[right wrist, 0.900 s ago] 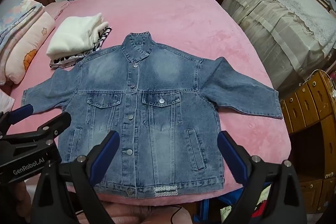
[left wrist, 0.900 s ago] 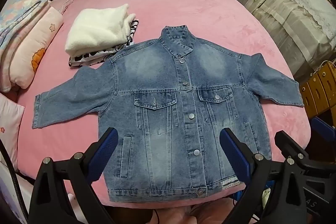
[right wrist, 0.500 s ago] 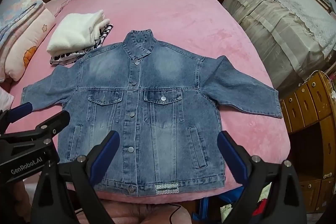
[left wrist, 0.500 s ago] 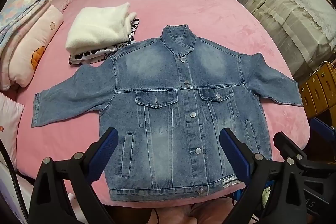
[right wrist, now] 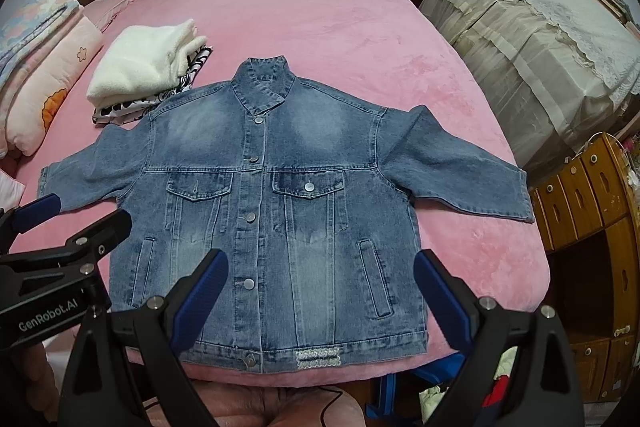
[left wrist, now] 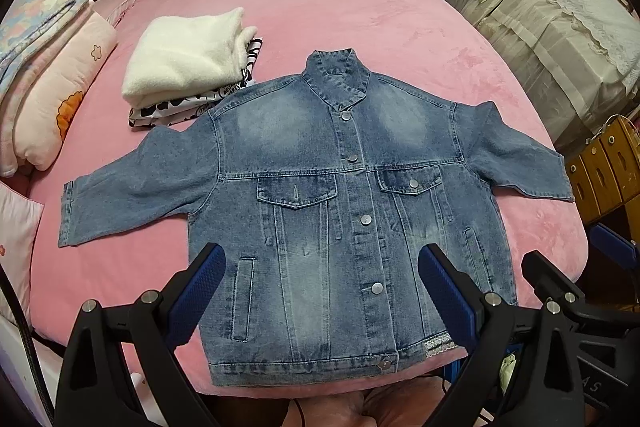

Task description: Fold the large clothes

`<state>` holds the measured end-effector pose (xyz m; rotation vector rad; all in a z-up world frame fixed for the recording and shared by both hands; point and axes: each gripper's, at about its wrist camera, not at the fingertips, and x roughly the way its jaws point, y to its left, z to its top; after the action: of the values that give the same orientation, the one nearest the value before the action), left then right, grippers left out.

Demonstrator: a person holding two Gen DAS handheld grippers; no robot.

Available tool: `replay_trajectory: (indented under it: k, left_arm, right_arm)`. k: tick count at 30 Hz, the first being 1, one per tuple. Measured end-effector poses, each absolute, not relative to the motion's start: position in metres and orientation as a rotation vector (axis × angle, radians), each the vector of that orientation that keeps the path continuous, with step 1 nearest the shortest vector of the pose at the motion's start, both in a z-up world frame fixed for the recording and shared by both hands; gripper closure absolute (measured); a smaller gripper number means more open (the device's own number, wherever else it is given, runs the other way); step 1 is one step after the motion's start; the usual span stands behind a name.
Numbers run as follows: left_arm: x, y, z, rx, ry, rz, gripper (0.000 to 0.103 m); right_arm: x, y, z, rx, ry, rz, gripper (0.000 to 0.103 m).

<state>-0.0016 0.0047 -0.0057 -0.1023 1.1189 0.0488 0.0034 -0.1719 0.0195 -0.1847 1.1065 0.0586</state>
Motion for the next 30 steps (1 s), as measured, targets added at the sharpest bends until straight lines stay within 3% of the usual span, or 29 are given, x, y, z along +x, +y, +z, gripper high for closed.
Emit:
replay_trajectory:
  k: [30]
  left_arm:
    - [-0.004,0.009,0.0,-0.098,1.102,0.032,0.007]
  right_arm:
    - [-0.01,-0.164,0.033,-0.148,1.081,0.026,0.014]
